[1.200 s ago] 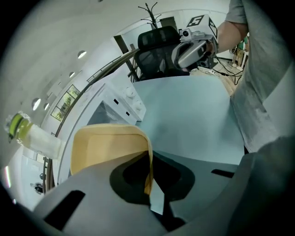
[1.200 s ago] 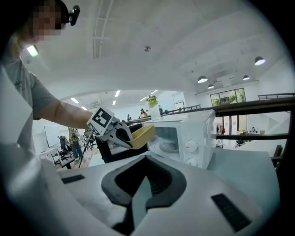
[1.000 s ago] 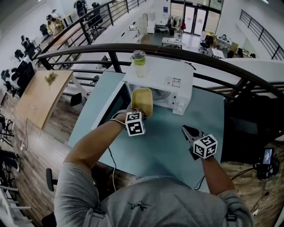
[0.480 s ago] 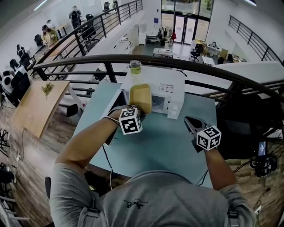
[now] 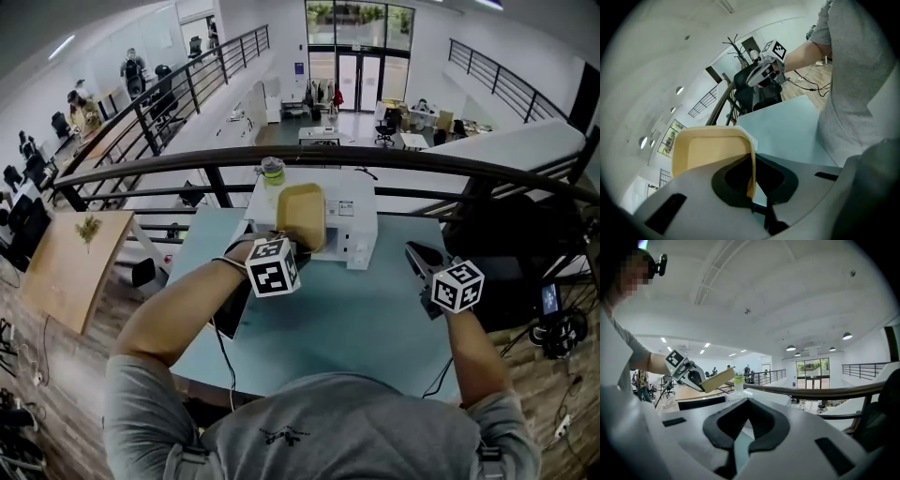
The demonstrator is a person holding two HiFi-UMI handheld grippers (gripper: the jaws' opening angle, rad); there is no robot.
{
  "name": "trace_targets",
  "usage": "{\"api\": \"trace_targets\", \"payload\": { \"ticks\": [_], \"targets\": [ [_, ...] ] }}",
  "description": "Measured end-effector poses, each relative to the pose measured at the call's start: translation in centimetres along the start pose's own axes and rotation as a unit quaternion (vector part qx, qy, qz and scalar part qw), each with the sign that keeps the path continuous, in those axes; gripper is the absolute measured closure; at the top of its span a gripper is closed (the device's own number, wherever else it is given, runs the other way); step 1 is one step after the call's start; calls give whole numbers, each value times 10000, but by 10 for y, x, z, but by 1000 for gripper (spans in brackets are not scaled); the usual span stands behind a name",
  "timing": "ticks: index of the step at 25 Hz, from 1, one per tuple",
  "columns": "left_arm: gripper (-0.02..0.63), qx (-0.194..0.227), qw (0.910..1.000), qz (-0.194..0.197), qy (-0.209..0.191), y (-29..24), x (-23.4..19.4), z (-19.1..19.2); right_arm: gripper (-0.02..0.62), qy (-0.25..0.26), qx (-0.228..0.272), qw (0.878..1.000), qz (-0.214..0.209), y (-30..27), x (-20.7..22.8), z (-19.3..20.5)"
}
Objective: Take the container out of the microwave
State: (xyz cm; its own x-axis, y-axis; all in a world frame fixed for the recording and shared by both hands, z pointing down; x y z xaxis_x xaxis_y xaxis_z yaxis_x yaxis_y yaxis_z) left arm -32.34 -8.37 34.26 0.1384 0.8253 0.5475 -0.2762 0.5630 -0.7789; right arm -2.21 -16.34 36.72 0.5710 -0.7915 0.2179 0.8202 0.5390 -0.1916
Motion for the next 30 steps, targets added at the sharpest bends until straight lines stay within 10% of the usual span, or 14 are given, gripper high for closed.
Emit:
{"api": "trace_targets", "payload": {
  "ticks": [30],
  "targets": [
    [588,498,9952,198,-820,-79,-65,-213,578,147,199,9981,560,123,124,-32]
  ]
}}
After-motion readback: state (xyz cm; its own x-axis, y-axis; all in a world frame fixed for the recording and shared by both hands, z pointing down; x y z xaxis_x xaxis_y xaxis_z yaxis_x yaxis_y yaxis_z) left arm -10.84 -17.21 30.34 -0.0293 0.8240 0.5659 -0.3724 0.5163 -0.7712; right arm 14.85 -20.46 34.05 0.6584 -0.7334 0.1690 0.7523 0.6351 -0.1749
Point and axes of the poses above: the fingertips, and each gripper's own axes: y backward along the fingers, x to its right, z out of its underside, the point moved 9 cm from there along y, backward along the fingers, and after that the axes turned 9 degrees about -y, right-handed, at the moved point
